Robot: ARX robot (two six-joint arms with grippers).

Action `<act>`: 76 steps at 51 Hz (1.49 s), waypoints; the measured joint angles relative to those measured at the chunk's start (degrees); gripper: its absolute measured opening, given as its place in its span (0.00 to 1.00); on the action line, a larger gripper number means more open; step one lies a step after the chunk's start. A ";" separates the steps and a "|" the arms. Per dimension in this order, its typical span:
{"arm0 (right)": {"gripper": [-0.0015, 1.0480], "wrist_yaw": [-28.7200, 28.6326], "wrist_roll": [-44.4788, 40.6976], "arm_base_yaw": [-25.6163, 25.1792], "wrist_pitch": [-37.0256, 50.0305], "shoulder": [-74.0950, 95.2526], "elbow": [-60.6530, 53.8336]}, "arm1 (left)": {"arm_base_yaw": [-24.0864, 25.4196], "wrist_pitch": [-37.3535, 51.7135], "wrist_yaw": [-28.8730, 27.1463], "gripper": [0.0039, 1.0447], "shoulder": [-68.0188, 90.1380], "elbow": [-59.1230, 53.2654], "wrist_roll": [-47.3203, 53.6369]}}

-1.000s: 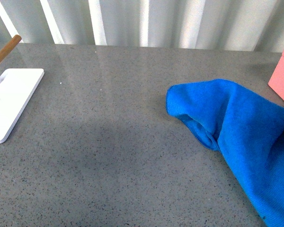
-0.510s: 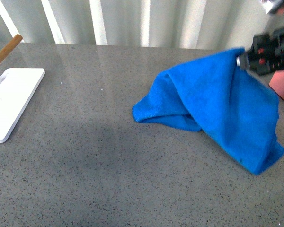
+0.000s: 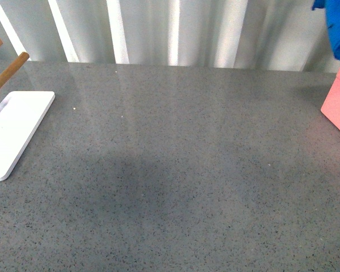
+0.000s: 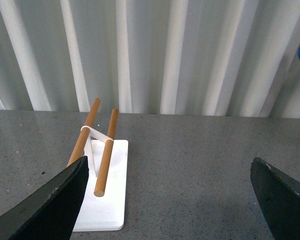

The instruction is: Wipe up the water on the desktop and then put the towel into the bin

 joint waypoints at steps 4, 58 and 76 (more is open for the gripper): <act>0.03 -1.03 0.55 -4.74 -0.90 0.57 2.12 | 0.00 0.00 0.00 0.94 0.00 0.00 0.00; 0.21 10.78 -14.29 -29.31 12.11 24.79 -23.41 | 0.00 0.00 0.00 0.94 0.00 0.00 0.00; 0.77 8.37 -18.43 -30.45 9.62 20.55 -21.81 | 0.00 0.00 0.02 0.94 0.00 0.00 0.02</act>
